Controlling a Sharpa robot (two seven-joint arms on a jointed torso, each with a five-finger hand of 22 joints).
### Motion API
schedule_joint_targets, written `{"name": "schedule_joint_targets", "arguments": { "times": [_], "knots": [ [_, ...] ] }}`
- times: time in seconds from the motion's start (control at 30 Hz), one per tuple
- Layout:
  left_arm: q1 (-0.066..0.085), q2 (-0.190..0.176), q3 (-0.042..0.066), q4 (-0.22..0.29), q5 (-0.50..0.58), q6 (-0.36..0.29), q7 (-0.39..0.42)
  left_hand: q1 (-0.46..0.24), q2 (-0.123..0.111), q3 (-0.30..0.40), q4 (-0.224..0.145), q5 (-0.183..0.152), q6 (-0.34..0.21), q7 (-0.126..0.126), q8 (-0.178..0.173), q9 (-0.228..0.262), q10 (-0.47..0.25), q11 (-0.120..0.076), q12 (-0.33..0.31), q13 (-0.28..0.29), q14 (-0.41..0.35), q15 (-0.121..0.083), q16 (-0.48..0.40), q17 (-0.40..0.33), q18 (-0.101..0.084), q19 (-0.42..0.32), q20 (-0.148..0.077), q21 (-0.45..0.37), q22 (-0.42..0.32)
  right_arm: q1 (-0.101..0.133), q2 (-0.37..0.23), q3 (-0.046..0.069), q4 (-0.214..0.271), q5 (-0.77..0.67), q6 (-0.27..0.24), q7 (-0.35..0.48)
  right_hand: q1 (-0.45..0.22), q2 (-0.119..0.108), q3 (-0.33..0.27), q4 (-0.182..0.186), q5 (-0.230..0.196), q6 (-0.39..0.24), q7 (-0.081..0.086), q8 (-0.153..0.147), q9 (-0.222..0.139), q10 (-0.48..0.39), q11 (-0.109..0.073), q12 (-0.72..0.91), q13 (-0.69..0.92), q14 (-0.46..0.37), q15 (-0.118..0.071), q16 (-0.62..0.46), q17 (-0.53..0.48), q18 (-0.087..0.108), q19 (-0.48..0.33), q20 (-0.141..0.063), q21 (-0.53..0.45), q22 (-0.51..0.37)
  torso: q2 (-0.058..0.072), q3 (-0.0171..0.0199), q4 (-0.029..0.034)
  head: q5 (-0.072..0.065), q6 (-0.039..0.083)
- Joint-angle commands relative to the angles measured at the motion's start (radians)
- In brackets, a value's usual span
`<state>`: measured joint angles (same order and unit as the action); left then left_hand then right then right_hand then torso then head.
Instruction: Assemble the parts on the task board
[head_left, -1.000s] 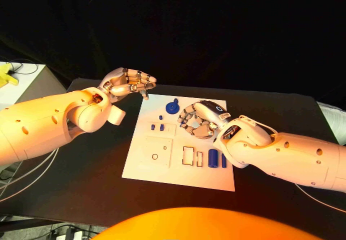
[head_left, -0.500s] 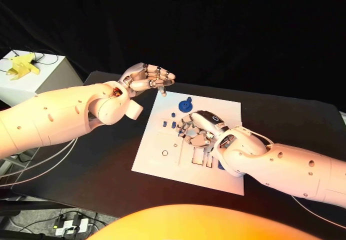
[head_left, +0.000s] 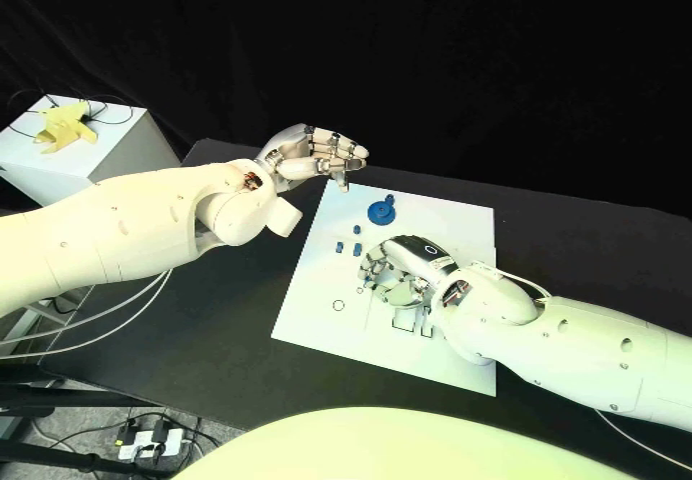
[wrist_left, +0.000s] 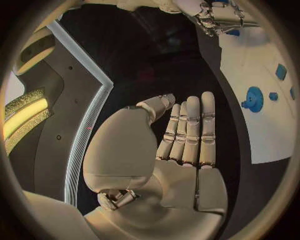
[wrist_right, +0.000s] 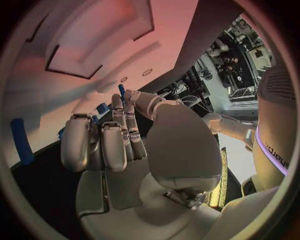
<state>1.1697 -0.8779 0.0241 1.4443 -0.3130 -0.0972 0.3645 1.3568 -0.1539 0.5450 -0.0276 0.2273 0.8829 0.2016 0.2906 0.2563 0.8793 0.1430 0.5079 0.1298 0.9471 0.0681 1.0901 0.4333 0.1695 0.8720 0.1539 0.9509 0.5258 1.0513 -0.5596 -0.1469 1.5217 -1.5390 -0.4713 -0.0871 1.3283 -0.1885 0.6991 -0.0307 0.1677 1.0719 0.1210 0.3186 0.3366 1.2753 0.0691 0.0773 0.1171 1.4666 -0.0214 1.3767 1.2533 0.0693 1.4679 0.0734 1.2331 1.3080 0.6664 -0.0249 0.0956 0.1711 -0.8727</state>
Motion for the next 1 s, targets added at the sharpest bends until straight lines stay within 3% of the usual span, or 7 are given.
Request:
{"name": "schedule_joint_targets", "arguments": {
  "times": [0.03,0.63,1.0],
  "knots": [
    [0.001,0.003,0.000,0.002,0.010,0.002,0.012,0.010,0.001,-0.002,-0.005,0.002,0.001,0.002,0.006,0.002,-0.005,-0.001,0.000,-0.002,-0.007,-0.002,-0.004,-0.001,0.016,0.008,0.002,-0.003,-0.001,-0.003,0.002,0.000,0.005,-0.050,0.039,-0.026,0.016,0.018,-0.001,-0.007,0.003,0.004,0.004,0.003,0.001,0.024,-0.016,0.003,0.001,0.036,-0.008,-0.005,0.000,-0.002,0.022,-0.006,-0.002,0.074,0.001,0.0007,-0.0006,0.006,0.000],
    [0.001,0.005,0.000,-0.002,0.010,0.001,0.007,0.007,0.000,-0.006,-0.003,0.002,0.000,0.002,0.009,0.001,-0.015,0.000,-0.004,-0.006,-0.007,-0.001,-0.007,-0.003,0.015,0.008,0.002,-0.004,-0.002,-0.013,0.017,-0.001,-0.001,-0.075,0.014,-0.039,0.015,0.018,-0.001,-0.009,0.002,0.004,0.004,0.003,0.002,0.025,-0.016,0.002,0.001,0.036,-0.007,-0.006,-0.001,-0.002,0.023,-0.006,-0.003,0.074,0.001,0.0014,0.0002,0.028,0.000],
    [0.001,0.006,0.000,-0.003,0.010,0.003,0.005,0.007,0.000,-0.006,-0.003,0.002,0.000,0.002,0.009,0.001,-0.015,0.000,-0.004,-0.006,-0.007,-0.001,-0.007,-0.003,0.015,0.008,0.002,-0.004,-0.002,-0.016,0.025,-0.001,-0.006,-0.080,0.011,-0.041,0.014,0.019,0.000,-0.010,0.002,0.004,0.004,0.003,0.002,0.025,-0.016,0.002,0.001,0.036,-0.007,-0.006,-0.002,-0.003,0.023,-0.006,0.000,0.076,0.000,0.0002,0.0006,0.029,0.000]
  ]
}}
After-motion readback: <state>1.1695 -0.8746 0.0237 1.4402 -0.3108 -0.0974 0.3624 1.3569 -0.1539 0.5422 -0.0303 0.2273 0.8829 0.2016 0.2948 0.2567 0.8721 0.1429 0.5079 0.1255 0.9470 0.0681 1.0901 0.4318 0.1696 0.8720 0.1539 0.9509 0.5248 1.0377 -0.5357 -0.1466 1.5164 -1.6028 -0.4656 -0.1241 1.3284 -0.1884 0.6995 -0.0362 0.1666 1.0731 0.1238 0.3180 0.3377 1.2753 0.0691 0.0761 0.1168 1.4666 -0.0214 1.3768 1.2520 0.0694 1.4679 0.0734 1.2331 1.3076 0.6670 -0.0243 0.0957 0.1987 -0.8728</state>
